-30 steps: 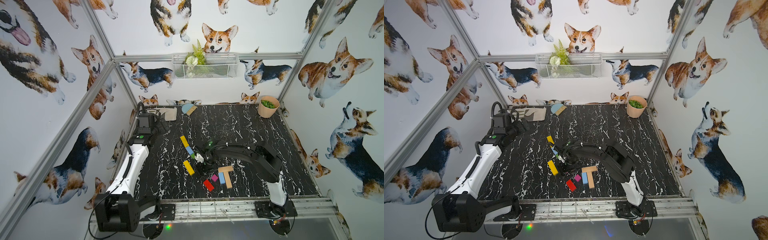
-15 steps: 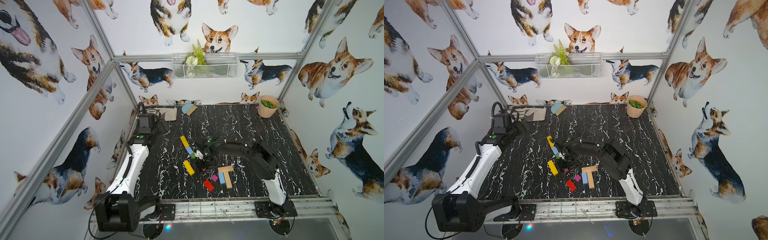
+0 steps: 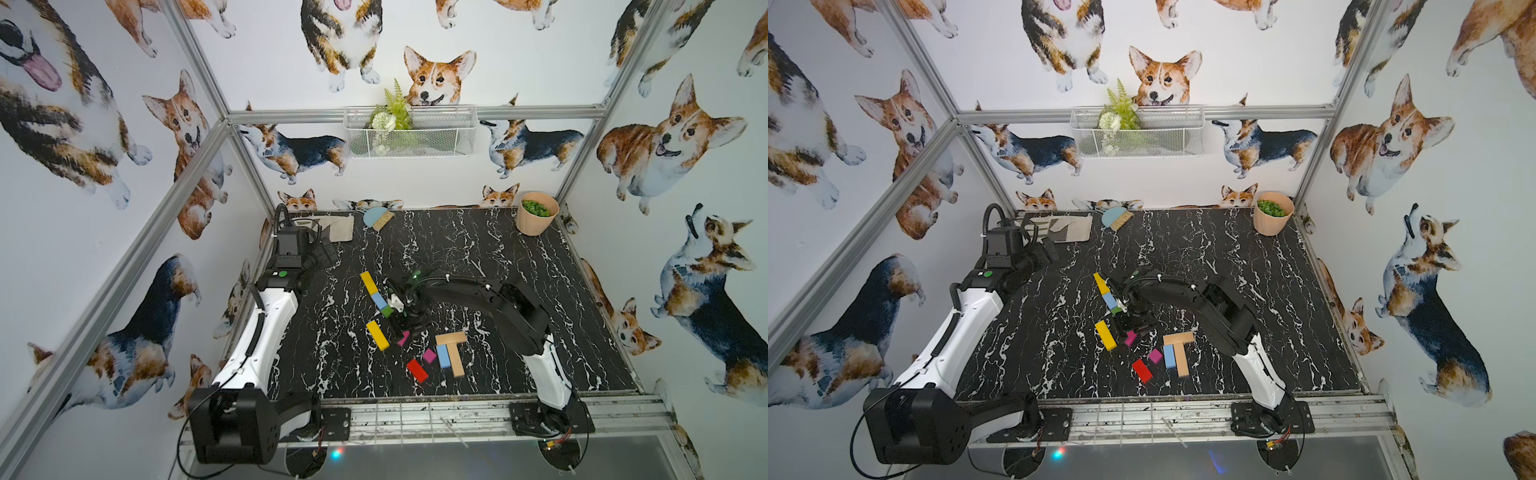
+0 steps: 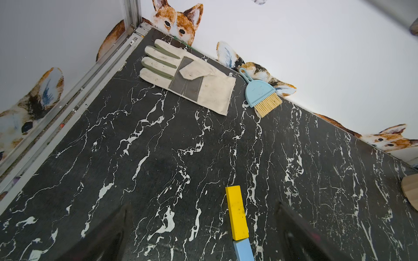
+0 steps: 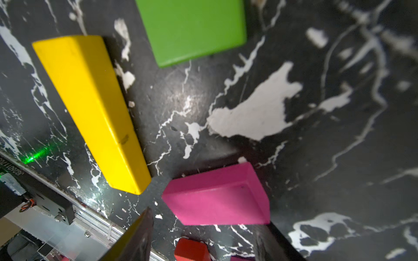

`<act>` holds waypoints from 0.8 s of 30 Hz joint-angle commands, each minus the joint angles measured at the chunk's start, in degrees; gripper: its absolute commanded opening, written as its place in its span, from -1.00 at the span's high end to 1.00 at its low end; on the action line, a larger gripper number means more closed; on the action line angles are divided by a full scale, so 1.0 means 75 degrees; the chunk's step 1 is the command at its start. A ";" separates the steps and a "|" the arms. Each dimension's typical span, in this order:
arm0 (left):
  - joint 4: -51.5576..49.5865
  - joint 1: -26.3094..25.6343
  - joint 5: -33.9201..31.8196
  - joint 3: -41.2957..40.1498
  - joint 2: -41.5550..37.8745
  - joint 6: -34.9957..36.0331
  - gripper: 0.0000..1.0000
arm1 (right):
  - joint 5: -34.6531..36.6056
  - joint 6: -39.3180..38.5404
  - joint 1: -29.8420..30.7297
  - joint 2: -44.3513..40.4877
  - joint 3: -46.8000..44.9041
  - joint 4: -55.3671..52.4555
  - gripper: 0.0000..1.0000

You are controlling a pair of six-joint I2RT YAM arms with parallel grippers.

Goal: Assemble the letter v with building blocks
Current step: Pick up the building block from the center of the board.

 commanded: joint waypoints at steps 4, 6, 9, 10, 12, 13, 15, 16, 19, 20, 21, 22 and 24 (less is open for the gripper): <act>0.0040 0.0010 -0.0096 0.0053 -0.0054 0.0059 -1.00 | 0.0256 -0.0153 -0.0037 0.0087 0.0188 -0.0231 -0.40; 0.0046 0.0014 -0.0082 0.0053 -0.0054 0.0052 -1.00 | 0.0306 -0.0159 -0.0056 0.0124 0.0214 -0.0226 -0.40; 0.0041 0.0010 -0.0093 0.0053 -0.0066 0.0059 -1.00 | 0.0369 -0.0147 -0.0061 0.0157 0.0264 -0.0230 -0.40; 0.0043 0.0008 -0.0103 0.0053 -0.0066 0.0060 -1.00 | 0.0393 -0.0147 -0.0062 0.0159 0.0273 -0.0231 -0.40; 0.0033 0.0014 -0.0106 0.0053 -0.0066 0.0059 -1.00 | 0.0447 -0.0159 -0.0062 0.0174 0.0296 -0.0251 -0.40; 0.0035 0.0017 -0.0106 0.0058 -0.0063 0.0059 -1.00 | 0.0488 -0.0159 -0.0061 0.0170 0.0325 -0.0283 -0.39; 0.0039 0.0009 -0.0105 0.0053 -0.0054 0.0059 -1.00 | 0.0585 -0.0167 -0.0058 0.0184 0.0394 -0.0341 -0.38; 0.0036 0.0017 -0.0106 0.0053 -0.0054 0.0059 -1.00 | 0.0616 -0.0170 -0.0056 0.0191 0.0449 -0.0368 -0.36; 0.0040 0.0009 -0.0105 0.0053 -0.0067 0.0071 -1.00 | 0.0630 -0.0171 -0.0050 0.0275 0.0600 -0.0496 -0.30; 0.0025 0.0008 -0.0114 0.0053 -0.0066 0.0071 -1.00 | 0.0611 -0.0181 -0.0050 0.0302 0.0638 -0.0538 -0.30; 0.0030 0.0014 -0.0123 0.0053 -0.0066 0.0072 -1.00 | 0.0597 -0.0182 -0.0034 0.0291 0.0657 -0.0559 -0.29; 0.0024 0.0016 -0.0128 0.0053 -0.0066 0.0077 -1.00 | 0.0595 -0.0185 -0.0003 0.0272 0.0656 -0.0559 -0.29; 0.0024 0.0013 -0.0130 0.0053 -0.0066 0.0085 -1.00 | 0.0563 -0.0176 0.0011 0.0254 0.0657 -0.0570 -0.29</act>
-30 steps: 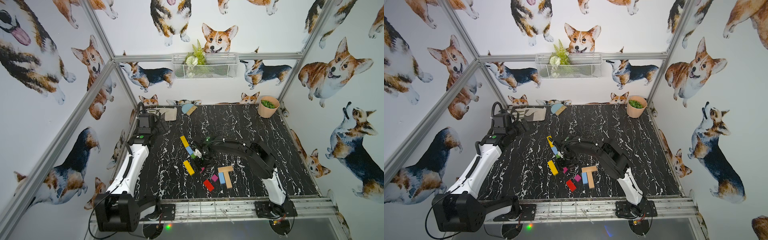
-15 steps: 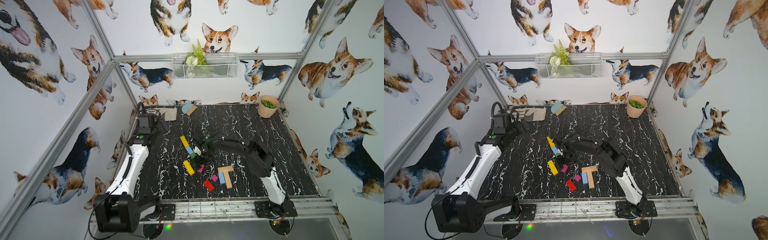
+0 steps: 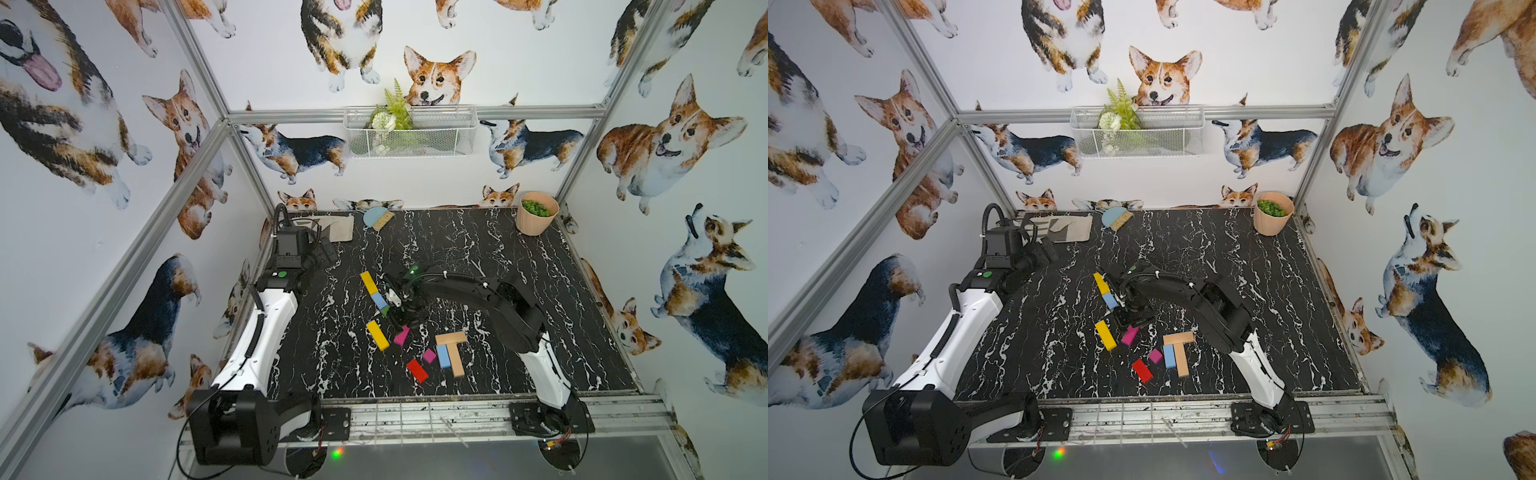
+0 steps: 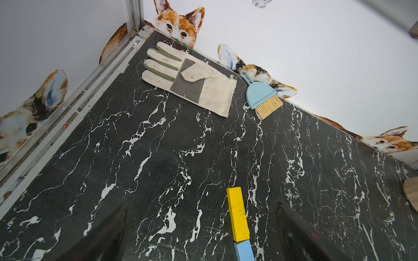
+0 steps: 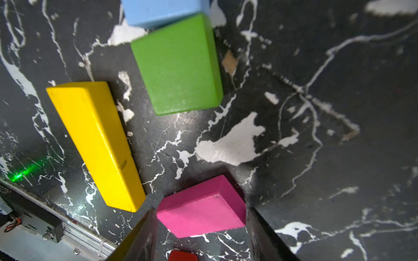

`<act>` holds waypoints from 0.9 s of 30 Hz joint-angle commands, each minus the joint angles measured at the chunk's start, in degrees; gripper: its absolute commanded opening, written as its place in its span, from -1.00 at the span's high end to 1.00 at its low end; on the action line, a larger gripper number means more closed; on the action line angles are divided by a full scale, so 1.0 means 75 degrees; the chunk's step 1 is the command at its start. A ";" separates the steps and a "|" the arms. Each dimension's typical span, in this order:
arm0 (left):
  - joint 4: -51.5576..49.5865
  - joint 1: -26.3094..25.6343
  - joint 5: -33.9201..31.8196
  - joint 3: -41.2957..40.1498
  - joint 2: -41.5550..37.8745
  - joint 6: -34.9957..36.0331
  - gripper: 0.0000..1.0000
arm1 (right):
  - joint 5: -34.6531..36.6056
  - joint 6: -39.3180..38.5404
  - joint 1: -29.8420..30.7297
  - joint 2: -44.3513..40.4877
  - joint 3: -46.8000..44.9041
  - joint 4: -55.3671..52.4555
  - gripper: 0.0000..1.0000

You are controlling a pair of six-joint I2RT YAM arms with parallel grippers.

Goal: Assemble the letter v with building blocks
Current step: Pick up the building block from the center of the board.

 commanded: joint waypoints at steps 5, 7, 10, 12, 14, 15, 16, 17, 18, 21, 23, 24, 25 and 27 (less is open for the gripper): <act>0.0047 0.0009 -0.0056 0.0041 -0.0022 0.0083 -1.00 | -0.0182 -0.0019 0.0051 0.0093 0.0125 -0.0185 -0.30; 0.0046 0.0008 -0.0068 0.0055 -0.0022 0.0088 -1.00 | -0.0247 -0.0019 0.0050 0.0180 0.0215 -0.0172 -0.30; 0.0047 0.0018 -0.0062 0.0053 -0.0022 0.0083 -1.00 | -0.0289 -0.0053 0.0051 0.0277 0.0413 -0.0172 -0.30; 0.0035 0.0014 -0.0065 0.0053 -0.0031 0.0074 -1.00 | -0.0225 -0.0074 0.0050 0.0307 0.0538 -0.0180 -0.30; 0.0026 0.0016 -0.0056 0.0053 -0.0034 0.0078 -1.00 | -0.0118 -0.0092 0.0050 0.0314 0.0642 -0.0233 -0.31; 0.0027 0.0013 -0.0067 0.0053 -0.0034 0.0080 -1.00 | -0.0072 -0.0112 0.0050 0.0334 0.0698 -0.0282 -0.31; 0.0033 0.0009 -0.0073 0.0053 -0.0034 0.0079 -1.00 | -0.0034 -0.0113 0.0055 0.0335 0.0711 -0.0328 -0.31; 0.0027 0.0008 -0.0067 0.0053 -0.0035 0.0084 -1.00 | 0.0000 -0.0117 0.0061 0.0303 0.0696 -0.0344 -0.31; 0.0026 0.0018 -0.0067 0.0053 -0.0034 0.0088 -1.00 | 0.0042 -0.0124 0.0078 0.0273 0.0658 -0.0364 -0.31; 0.0002 0.0015 -0.0081 0.0076 -0.0046 0.0097 -1.00 | 0.0189 -0.0136 0.0134 0.0134 0.0481 -0.0436 -0.31; 0.0002 0.0016 -0.0102 0.0071 -0.0057 0.0103 -1.00 | 0.0203 -0.0112 0.0167 0.0090 0.0381 -0.0497 -0.31; -0.0002 0.0008 -0.0112 0.0075 -0.0060 0.0104 -1.00 | 0.0203 -0.0102 0.0178 0.0087 0.0371 -0.0529 -0.31; -0.0005 0.0018 -0.0131 0.0077 -0.0075 0.0115 -1.00 | 0.0203 -0.0069 0.0189 0.0069 0.0324 -0.0568 -0.31; 0.0002 0.0010 -0.0183 0.0065 -0.0115 0.0132 -1.00 | 0.0148 -0.0019 0.0222 0.0056 0.0279 -0.0576 -0.32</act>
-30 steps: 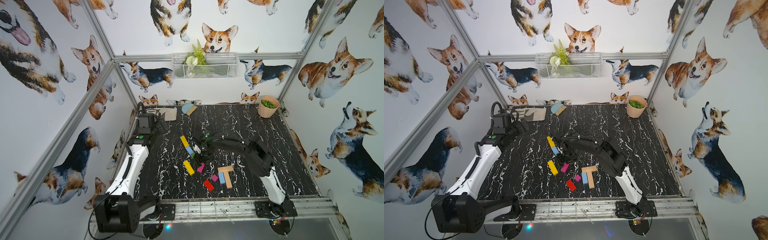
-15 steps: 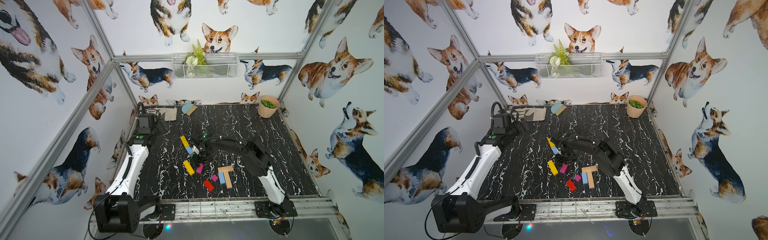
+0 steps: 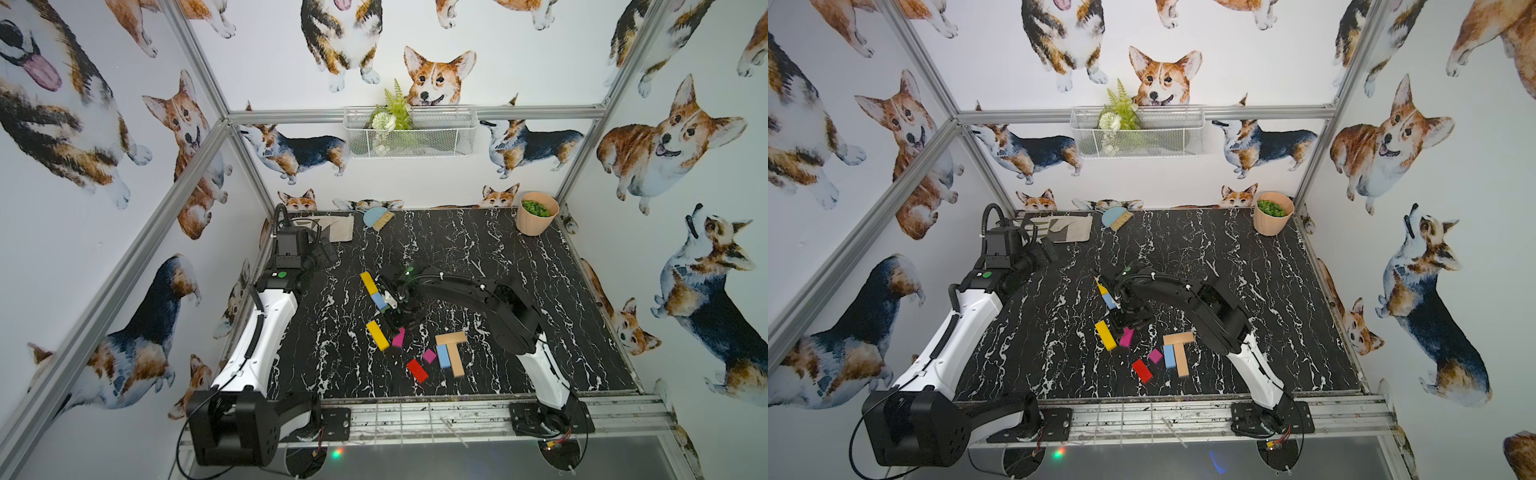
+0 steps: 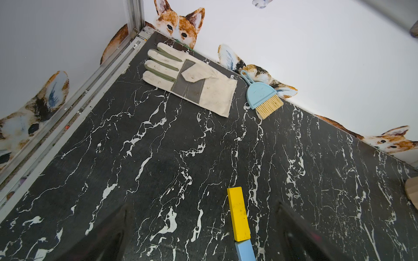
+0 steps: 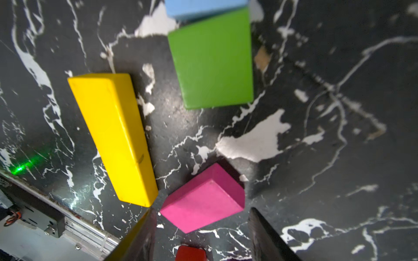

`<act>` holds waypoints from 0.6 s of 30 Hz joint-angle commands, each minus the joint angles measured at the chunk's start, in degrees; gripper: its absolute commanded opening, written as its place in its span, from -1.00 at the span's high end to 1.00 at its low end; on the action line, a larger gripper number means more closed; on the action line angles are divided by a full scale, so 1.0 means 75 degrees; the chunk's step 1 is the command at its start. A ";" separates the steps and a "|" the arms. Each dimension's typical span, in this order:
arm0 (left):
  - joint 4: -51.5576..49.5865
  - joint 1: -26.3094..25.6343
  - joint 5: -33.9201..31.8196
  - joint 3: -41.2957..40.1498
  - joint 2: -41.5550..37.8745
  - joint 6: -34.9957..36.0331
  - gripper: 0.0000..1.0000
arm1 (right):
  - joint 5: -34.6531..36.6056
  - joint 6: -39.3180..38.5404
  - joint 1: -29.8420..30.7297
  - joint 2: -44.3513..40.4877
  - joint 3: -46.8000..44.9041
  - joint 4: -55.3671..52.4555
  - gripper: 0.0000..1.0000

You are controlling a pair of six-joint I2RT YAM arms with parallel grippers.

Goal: Assemble the letter v with building blocks
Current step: Pick up the building block from the center of the board.

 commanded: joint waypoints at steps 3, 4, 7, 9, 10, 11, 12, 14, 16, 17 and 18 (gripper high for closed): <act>0.0013 0.0013 -0.0138 0.0058 -0.0083 0.0091 -1.00 | 0.0103 0.0110 0.0094 0.0046 0.0068 -0.0354 -0.32; 0.0006 0.0011 -0.0138 0.0059 -0.0095 0.0091 -1.00 | 0.0092 0.0115 0.0117 0.0114 0.0133 -0.0394 -0.32; -0.0006 0.0017 -0.0150 0.0048 -0.0107 0.0091 -1.00 | 0.0152 0.0081 0.0170 0.0350 0.0398 -0.0628 -0.32; 0.0006 0.0009 -0.0161 0.0047 -0.0109 0.0100 -1.00 | 0.0220 0.0051 0.0200 0.0488 0.0561 -0.0770 -0.30; 0.0013 0.0009 -0.0161 0.0042 -0.0096 0.0103 -1.00 | 0.0242 0.0060 0.0200 0.0523 0.0593 -0.0776 -0.29; 0.0009 0.0011 -0.0161 0.0047 -0.0088 0.0103 -1.00 | 0.0272 0.0040 0.0199 0.0536 0.0617 -0.0785 -0.28; 0.0006 0.0014 -0.0172 0.0047 -0.0066 0.0118 -1.00 | 0.0307 0.0022 0.0200 0.0567 0.0655 -0.0808 -0.27; -0.0009 0.0010 -0.0173 0.0069 -0.0043 0.0118 -1.00 | 0.0366 -0.0026 0.0200 0.0629 0.0737 -0.0878 -0.18; -0.0006 0.0008 -0.0184 0.0059 -0.0037 0.0126 -1.00 | 0.0448 -0.0087 0.0194 0.0693 0.0795 -0.0960 -0.11; -0.0006 0.0017 -0.0185 0.0053 -0.0037 0.0125 -1.00 | 0.0454 -0.0109 0.0199 0.0689 0.0799 -0.0964 -0.09; 0.0006 0.0014 -0.0185 0.0047 -0.0038 0.0116 -1.00 | 0.0486 -0.0142 0.0200 0.0706 0.0810 -0.0987 -0.04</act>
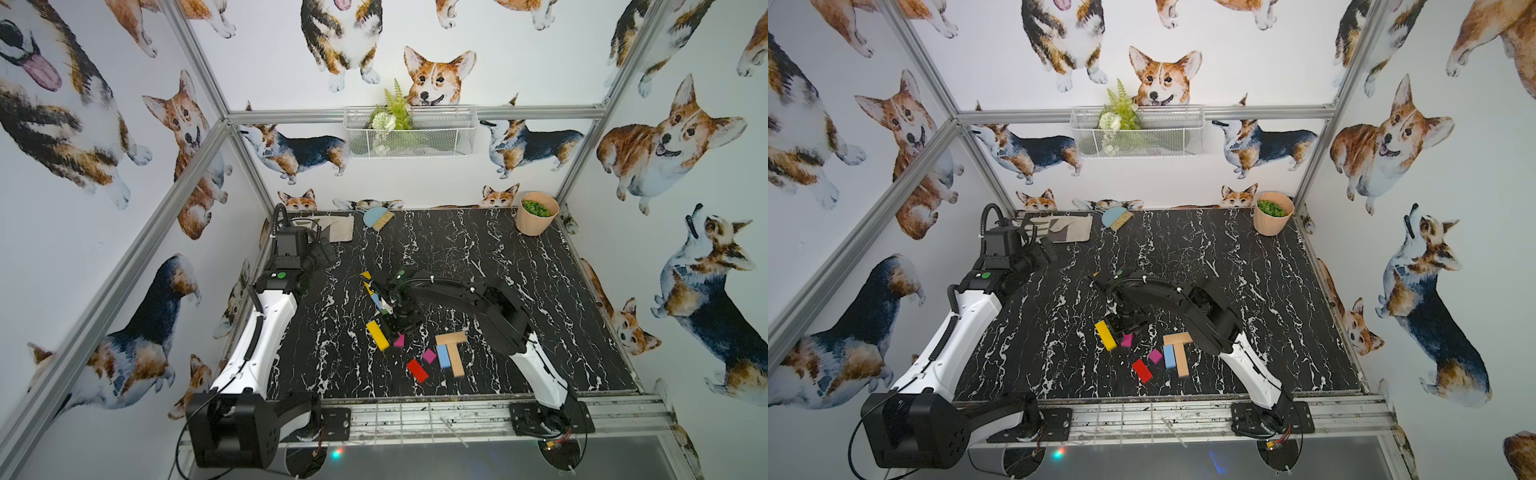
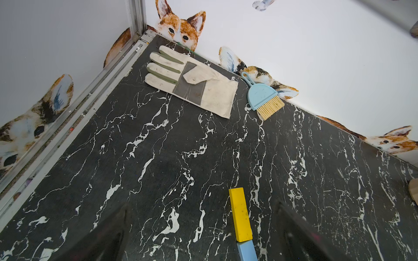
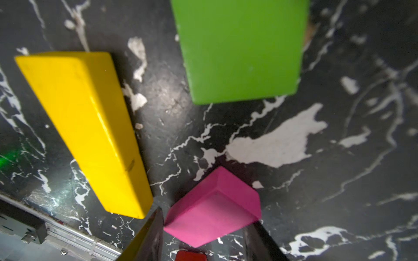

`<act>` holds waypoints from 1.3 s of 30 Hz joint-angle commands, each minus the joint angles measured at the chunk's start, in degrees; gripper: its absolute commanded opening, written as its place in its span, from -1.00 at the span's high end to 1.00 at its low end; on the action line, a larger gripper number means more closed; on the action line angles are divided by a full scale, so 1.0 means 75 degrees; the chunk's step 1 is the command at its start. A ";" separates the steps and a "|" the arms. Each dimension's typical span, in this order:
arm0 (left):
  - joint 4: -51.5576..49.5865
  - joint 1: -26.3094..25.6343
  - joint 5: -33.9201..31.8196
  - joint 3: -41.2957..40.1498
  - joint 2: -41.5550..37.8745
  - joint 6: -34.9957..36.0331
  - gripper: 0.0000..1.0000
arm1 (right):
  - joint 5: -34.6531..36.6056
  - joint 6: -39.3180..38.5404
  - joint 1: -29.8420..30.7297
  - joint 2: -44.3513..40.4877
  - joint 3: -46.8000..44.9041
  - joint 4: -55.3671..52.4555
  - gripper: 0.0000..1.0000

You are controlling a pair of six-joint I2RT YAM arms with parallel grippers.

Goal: Assemble the letter v with building blocks
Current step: Pick up the building block from the center of the board.

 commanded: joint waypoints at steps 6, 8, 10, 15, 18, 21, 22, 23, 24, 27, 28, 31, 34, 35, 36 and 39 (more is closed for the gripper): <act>0.0023 0.0014 -0.0106 0.0056 0.0007 0.0073 -1.00 | 0.0673 -0.0210 0.0005 0.0050 0.0109 -0.0390 0.16; 0.0028 0.0009 -0.0094 0.0056 -0.0005 0.0064 -1.00 | 0.0780 -0.0230 -0.0013 -0.0004 0.0080 -0.0373 0.22; 0.0030 0.0015 -0.0105 0.0045 -0.0017 0.0077 -1.00 | 0.0821 -0.0245 -0.0030 -0.0068 0.0051 -0.0345 0.32; 0.0091 0.0015 -0.0080 -0.0013 -0.0029 0.0049 -1.00 | 0.1018 -0.0178 -0.0158 -0.0222 -0.0015 -0.0246 0.42; 0.0057 0.0015 -0.0082 0.0021 -0.0080 0.0065 -1.00 | 0.1215 -0.0140 -0.0223 -0.0314 -0.0088 -0.0106 0.46; 0.0056 0.0009 -0.0096 0.0009 -0.0110 0.0065 -1.00 | 0.1367 -0.0116 -0.0264 -0.0290 0.0035 -0.0086 0.50; 0.0062 0.0011 -0.0085 0.0009 -0.0110 0.0055 -1.00 | 0.1406 -0.0122 -0.0265 -0.0275 0.0069 -0.0086 0.50; 0.0064 0.0008 -0.0082 0.0020 -0.0100 0.0048 -1.00 | 0.1447 -0.0128 -0.0272 -0.0265 0.0117 -0.0087 0.51; 0.0063 0.0011 -0.0082 0.0021 -0.0099 0.0054 -1.00 | 0.1474 -0.0128 -0.0277 -0.0260 0.0143 -0.0086 0.52; 0.0069 0.0008 -0.0075 0.0009 -0.0099 0.0038 -1.00 | 0.1545 -0.0117 -0.0288 -0.0266 0.0162 -0.0017 0.53; 0.0083 0.0014 -0.0059 0.0006 -0.0102 0.0036 -1.00 | 0.1589 -0.0116 -0.0308 -0.0259 0.0204 0.0012 0.53; 0.0085 0.0008 -0.0047 0.0009 -0.0088 0.0036 -1.00 | 0.1617 -0.0013 -0.0464 -0.0252 0.0442 0.0139 0.53; 0.0082 0.0009 -0.0044 0.0009 -0.0078 0.0030 -1.00 | 0.1383 0.0341 -0.0763 -0.0277 0.0624 0.0465 0.55; 0.0082 0.0012 -0.0036 0.0009 -0.0075 0.0030 -1.00 | 0.1290 0.0444 -0.0837 -0.0288 0.0625 0.0587 0.55; 0.0095 0.0014 -0.0036 0.0009 -0.0075 0.0031 -1.00 | 0.1186 0.0692 -0.0933 -0.0312 0.0625 0.0769 0.56; 0.0093 0.0015 -0.0012 0.0021 -0.0075 0.0022 -1.00 | 0.0936 0.1325 -0.1113 -0.0377 0.0533 0.1297 0.57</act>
